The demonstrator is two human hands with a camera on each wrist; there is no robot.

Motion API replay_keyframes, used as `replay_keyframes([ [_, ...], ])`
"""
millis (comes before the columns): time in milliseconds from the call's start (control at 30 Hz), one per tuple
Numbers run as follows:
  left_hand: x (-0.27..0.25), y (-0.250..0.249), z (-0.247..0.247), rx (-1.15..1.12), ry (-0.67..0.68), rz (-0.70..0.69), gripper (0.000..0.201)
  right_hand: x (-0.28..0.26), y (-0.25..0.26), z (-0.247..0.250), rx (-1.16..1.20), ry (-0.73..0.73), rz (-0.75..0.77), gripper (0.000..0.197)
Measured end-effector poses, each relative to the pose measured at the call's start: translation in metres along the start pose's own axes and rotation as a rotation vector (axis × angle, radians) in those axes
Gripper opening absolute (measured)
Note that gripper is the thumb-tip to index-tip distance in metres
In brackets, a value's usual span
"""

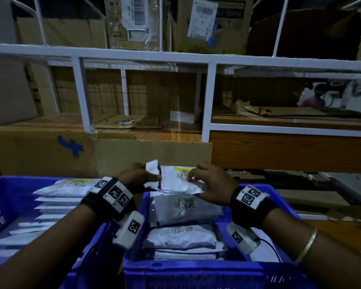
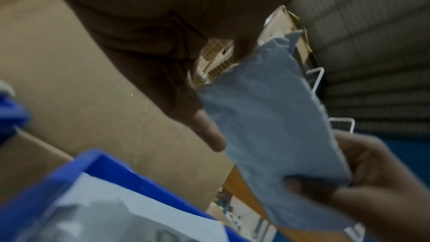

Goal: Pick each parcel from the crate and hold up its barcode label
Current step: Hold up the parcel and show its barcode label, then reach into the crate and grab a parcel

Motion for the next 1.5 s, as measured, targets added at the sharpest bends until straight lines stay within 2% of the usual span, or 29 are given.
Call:
replay_keyframes([
  [133,0.004,0.000,0.008,-0.029,-0.020,-0.149,0.034,-0.007,-0.025,-0.007,0.120,0.080,-0.101,0.056],
  [200,0.002,-0.002,0.010,-0.034,-0.034,-0.212,0.036,-0.011,-0.035,-0.007,0.148,0.089,-0.151,0.062],
  [400,0.002,-0.006,0.012,0.042,-0.042,-0.282,0.031,-0.019,-0.061,-0.001,0.258,-0.055,-0.429,0.070],
  [533,0.004,-0.004,0.013,0.062,-0.021,-0.284,0.033,-0.022,-0.075,-0.007,0.620,-0.132,-0.574,0.079],
  [567,0.004,-0.003,0.012,0.066,-0.010,-0.283,0.031,-0.021,-0.076,-0.008,0.675,-0.135,-0.589,0.074],
  [667,0.001,-0.004,0.007,0.085,0.028,-0.271,0.029,-0.017,-0.067,-0.003,0.746,-0.146,-0.547,0.026],
  [700,0.000,-0.004,0.007,0.085,0.040,-0.257,0.029,-0.016,-0.065,-0.001,0.761,-0.149,-0.525,0.017],
  [800,0.001,0.000,0.012,0.067,0.050,-0.178,0.029,-0.018,-0.072,-0.002,0.773,-0.157,-0.532,0.012],
  [900,0.004,0.005,0.021,0.136,-0.005,-0.098,0.036,-0.022,-0.083,-0.011,0.758,-0.094,-0.590,0.006],
  [1000,0.008,0.012,0.024,0.212,0.009,-0.025,0.044,-0.021,-0.084,-0.016,0.754,-0.005,-0.607,0.013],
  [1067,0.007,0.015,0.025,0.336,0.025,0.019,0.042,-0.020,-0.082,-0.018,0.748,0.064,-0.584,0.010],
  [1167,0.006,0.021,0.024,0.541,0.048,0.079,0.025,-0.020,-0.077,-0.028,0.718,0.196,-0.570,0.020],
  [1200,0.007,0.023,0.025,0.626,0.032,0.081,0.026,-0.022,-0.076,-0.034,0.720,0.239,-0.590,0.019],
  [1267,0.008,0.025,0.026,0.807,0.016,0.077,0.041,-0.026,-0.073,-0.046,0.742,0.324,-0.639,0.009],
  [1333,0.005,0.027,0.024,0.995,0.007,0.070,0.049,-0.031,-0.068,-0.058,0.757,0.399,-0.679,0.009],
  [1400,0.002,0.030,0.022,1.090,0.031,0.083,0.043,-0.034,-0.065,-0.070,0.729,0.459,-0.654,0.010],
  [1500,0.001,0.029,0.019,1.114,0.091,0.059,0.041,-0.036,-0.064,-0.090,0.616,0.545,-0.603,0.012],
])
Point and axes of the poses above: each hand's wrist, its own x-axis towards the middle knuckle, its own z-axis out of the back of the hand, y = z × x, the point moved 6 cm from there along x, towards the middle knuckle, and after that the axes turned 1 degree about z, right-handed, at the moved point
